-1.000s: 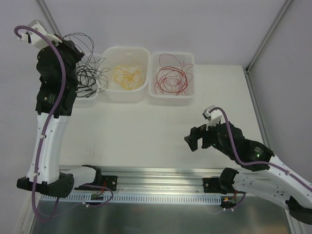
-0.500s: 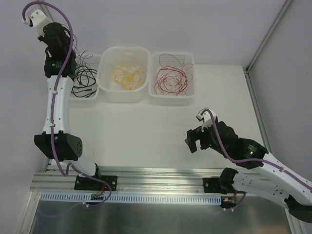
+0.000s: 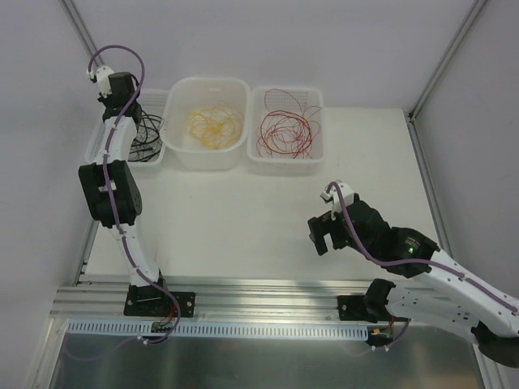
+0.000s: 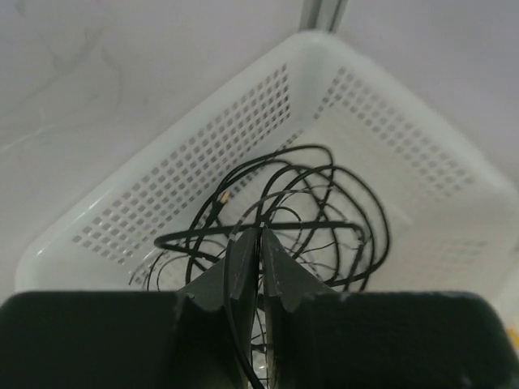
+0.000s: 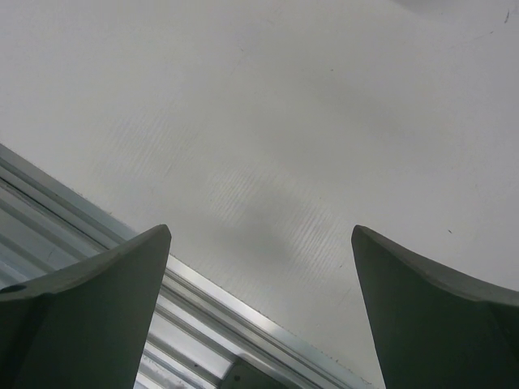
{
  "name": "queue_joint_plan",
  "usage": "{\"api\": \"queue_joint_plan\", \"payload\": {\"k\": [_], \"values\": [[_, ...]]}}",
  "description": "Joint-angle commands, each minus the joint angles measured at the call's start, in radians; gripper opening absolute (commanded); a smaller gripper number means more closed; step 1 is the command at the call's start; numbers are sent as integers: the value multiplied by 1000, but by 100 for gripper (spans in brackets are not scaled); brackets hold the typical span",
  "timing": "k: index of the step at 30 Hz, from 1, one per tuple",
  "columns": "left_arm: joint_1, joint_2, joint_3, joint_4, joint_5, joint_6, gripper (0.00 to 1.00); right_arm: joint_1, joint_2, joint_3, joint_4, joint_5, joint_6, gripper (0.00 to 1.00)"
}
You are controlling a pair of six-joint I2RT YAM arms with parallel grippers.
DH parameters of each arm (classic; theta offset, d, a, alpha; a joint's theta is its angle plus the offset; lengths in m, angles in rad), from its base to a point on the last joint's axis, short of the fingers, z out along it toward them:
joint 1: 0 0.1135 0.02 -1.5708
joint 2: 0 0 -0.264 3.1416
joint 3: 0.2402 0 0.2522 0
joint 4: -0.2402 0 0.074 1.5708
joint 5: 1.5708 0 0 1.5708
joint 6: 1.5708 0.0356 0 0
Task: Untangle the cables
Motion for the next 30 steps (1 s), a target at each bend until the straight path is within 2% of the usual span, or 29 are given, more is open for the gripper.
{"api": "queue_joint_plan", "payload": {"k": [1, 7, 11, 14, 15, 17, 18, 22, 30], "values": [[34, 35, -8, -23, -28, 28, 7, -6, 14, 27, -22, 27, -14, 100], [96, 85, -21, -141, 61, -21, 13, -7, 62, 41, -11, 4, -16, 100], [97, 65, -35, -145, 100, 4, 23, -7, 79, 53, -14, -10, -11, 100], [95, 11, -45, -145, 135, -5, 46, -9, 71, 61, -20, -10, -2, 100], [95, -19, -47, -147, 152, -7, 58, -9, 65, 64, -22, -9, 0, 100], [97, -56, -53, -145, 208, -16, 69, -9, 59, 64, -26, -12, 6, 100], [95, -94, -58, -145, 225, -18, 80, -9, 56, 65, -28, -12, 7, 100], [90, -205, -128, -147, 294, -61, 99, -7, 42, 61, -28, -16, 19, 100], [58, -447, -373, -158, 406, -163, 96, -7, -5, 49, -28, -21, 39, 100]]}}
